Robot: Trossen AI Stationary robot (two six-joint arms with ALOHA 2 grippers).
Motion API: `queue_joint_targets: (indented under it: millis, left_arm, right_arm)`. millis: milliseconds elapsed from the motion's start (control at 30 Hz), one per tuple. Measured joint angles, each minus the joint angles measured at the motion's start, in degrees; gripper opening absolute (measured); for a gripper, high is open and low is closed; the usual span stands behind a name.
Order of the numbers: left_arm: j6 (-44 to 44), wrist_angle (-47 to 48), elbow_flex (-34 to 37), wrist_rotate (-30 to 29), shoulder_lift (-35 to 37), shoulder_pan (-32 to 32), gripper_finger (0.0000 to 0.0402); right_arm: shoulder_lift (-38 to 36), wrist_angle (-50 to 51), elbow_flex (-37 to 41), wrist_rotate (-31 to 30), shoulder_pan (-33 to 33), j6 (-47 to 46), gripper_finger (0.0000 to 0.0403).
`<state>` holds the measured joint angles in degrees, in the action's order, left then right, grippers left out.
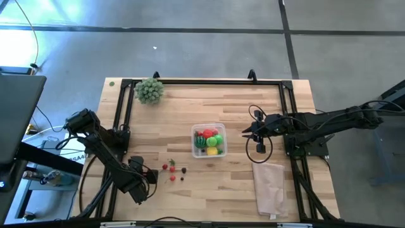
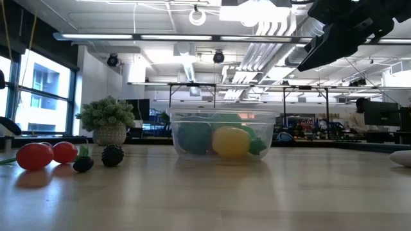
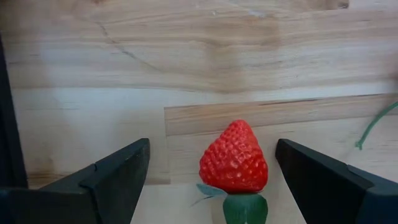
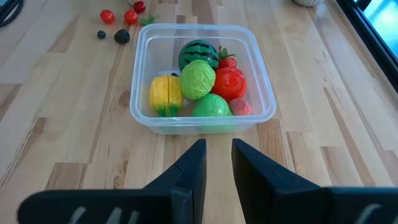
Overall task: Pick and placing Produce into tupperware
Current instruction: Put the red strawberry into the transparent bin
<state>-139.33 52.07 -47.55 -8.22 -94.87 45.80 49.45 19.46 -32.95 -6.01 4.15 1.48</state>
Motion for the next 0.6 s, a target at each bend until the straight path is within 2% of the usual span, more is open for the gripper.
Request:
queue_joint_targets:
  millis: [333, 600]
  left_arm:
    - [-0.45, -0.33, 0.04, -0.28, -0.04, 0.0, 0.0334]
    - [-0.66, -0.35, 0.04, -1.17, -0.09, -0.02, 0.0259]
  right_arm:
    - [-0.02, 0.02, 0.0, 0.01, -0.01, 0.0, 0.0067]
    - [-0.02, 0.0, 0.0, 0.01, -0.01, 0.0, 0.0067]
